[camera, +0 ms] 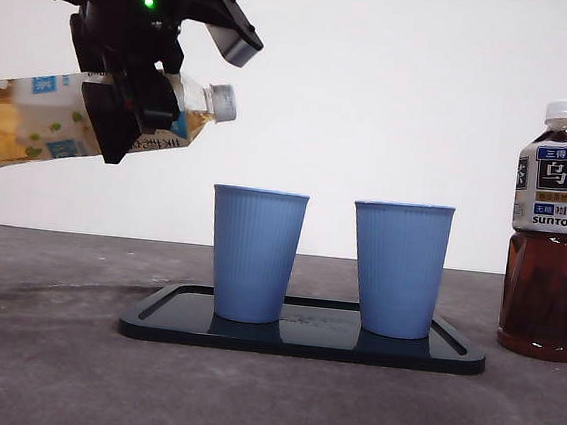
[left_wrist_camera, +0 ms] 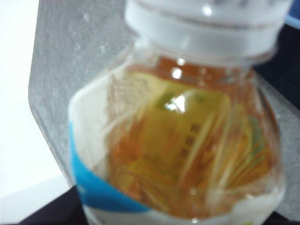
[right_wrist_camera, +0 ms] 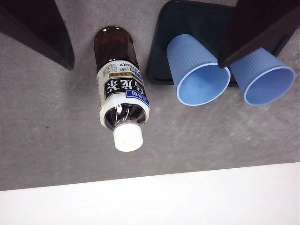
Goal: Pour the drink into the cup
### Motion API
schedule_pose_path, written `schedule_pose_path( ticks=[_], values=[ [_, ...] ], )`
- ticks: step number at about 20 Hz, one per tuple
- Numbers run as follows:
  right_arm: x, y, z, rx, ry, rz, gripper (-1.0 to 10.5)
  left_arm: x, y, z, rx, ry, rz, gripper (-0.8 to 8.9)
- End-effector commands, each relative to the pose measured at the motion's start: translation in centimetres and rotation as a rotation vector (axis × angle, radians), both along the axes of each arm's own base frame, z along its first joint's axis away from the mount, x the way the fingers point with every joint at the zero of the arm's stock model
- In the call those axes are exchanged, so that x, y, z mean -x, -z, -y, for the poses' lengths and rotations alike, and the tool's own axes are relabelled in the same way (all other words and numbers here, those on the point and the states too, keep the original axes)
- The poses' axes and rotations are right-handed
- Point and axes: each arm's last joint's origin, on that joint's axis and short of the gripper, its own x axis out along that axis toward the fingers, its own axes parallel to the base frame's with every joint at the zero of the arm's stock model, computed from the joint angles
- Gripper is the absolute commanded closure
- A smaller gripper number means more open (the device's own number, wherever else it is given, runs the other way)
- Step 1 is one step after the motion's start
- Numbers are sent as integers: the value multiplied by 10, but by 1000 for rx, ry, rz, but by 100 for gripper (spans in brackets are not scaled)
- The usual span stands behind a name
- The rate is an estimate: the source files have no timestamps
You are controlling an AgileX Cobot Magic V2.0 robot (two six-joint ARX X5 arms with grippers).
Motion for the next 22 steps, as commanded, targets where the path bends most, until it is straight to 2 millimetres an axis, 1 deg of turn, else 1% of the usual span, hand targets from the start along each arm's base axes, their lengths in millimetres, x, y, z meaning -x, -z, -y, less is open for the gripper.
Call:
schedule_pose_path(
  ticks=[1,8,17,22],
  values=[
    [0,-5,0,-16,-2,15,460,0,-6,10,-36,35,29,636],
    [0,-5,0,-16,-2,14,460,0,1,17,-149,48,57,636],
    [1,-4,0,-13,-2,7,460,-1,18,29,-313,66,77,636],
    [1,-4,0,-13,-2,8,460,-1,23,33,-351,80,75,637]
  ],
)
